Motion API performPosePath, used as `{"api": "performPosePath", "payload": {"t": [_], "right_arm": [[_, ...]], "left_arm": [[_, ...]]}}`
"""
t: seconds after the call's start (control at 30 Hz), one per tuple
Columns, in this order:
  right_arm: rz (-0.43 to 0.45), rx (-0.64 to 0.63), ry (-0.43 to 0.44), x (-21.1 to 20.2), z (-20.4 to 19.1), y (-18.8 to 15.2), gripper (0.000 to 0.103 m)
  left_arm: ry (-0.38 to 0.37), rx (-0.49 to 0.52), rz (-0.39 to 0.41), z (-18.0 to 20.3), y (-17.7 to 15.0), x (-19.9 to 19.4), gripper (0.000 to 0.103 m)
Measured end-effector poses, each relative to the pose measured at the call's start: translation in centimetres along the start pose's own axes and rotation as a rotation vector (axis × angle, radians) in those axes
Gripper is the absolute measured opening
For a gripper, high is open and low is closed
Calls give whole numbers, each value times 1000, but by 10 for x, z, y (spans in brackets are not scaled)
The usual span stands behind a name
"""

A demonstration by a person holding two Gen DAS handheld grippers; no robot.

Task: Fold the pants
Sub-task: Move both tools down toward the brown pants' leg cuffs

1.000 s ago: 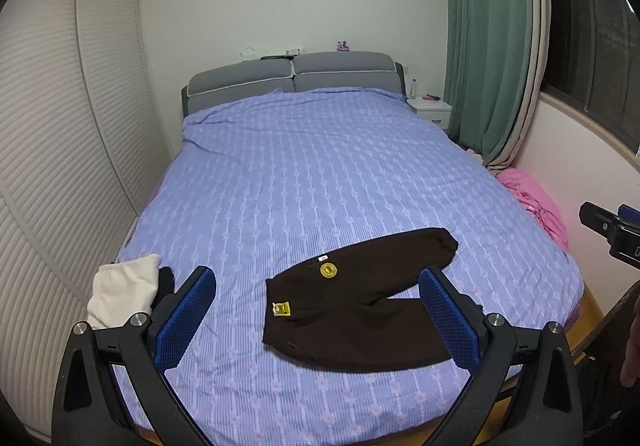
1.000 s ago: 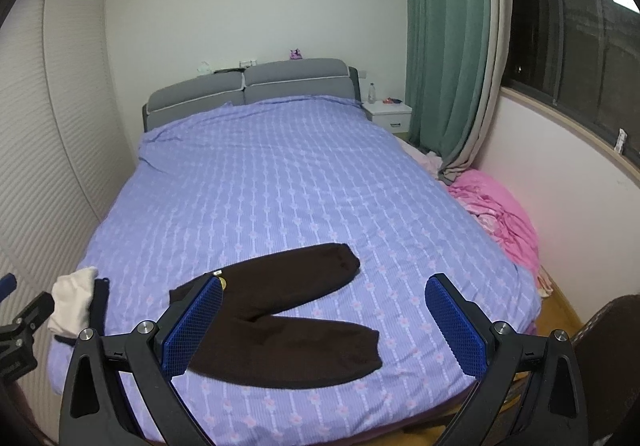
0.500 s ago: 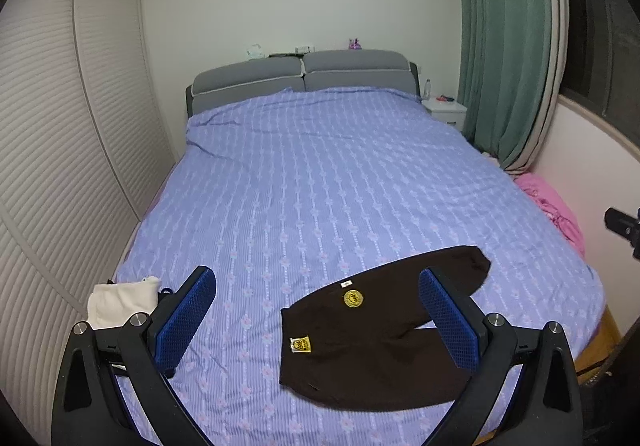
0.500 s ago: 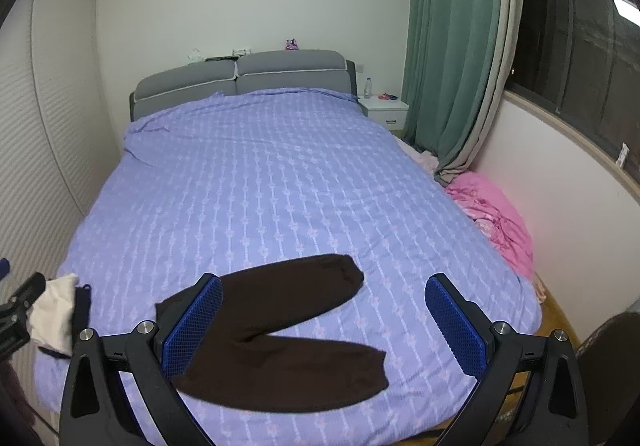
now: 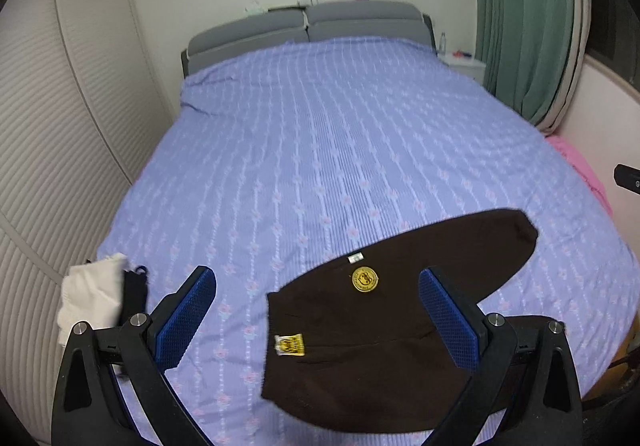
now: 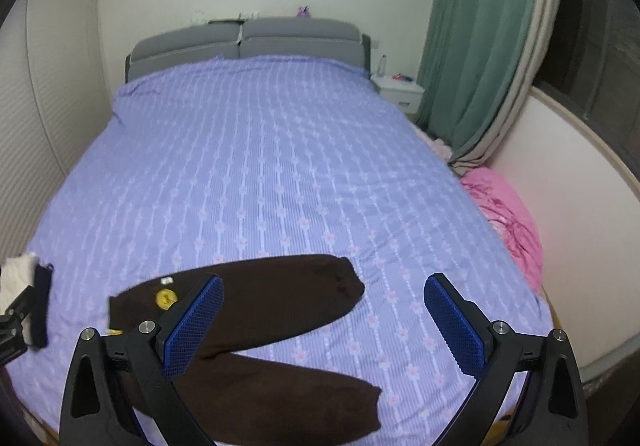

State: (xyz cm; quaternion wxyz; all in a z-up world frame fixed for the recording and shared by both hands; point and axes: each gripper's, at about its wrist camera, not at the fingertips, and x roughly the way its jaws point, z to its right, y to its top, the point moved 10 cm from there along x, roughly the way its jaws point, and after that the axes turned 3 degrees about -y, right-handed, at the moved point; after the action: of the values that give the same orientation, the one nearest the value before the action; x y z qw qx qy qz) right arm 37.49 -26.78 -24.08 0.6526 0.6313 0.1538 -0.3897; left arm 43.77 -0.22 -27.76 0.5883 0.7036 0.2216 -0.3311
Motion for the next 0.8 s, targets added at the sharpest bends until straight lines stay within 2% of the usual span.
{"api": "performPosePath", "payload": {"t": [0.13,0.33,0.5,0.63,0.8], "right_arm": [[-57,-18,13,66,1,-18,97],[-122,-61,36,154,13,-44,88],[-144,-104,69,212,15,-52,83],[-151,-132,89,250,14,-54,82],[-173,-159,104,291,13,-55,79]], "left_arm": [[-36,7,-25,29,-7,54,103],[-90,100,-49,85,-5,141,103],[-171,206,-55,126,5,204,99],[-240,283,-67,156,11,240,97],[-317,419,-104,194,13,282,88]]}}
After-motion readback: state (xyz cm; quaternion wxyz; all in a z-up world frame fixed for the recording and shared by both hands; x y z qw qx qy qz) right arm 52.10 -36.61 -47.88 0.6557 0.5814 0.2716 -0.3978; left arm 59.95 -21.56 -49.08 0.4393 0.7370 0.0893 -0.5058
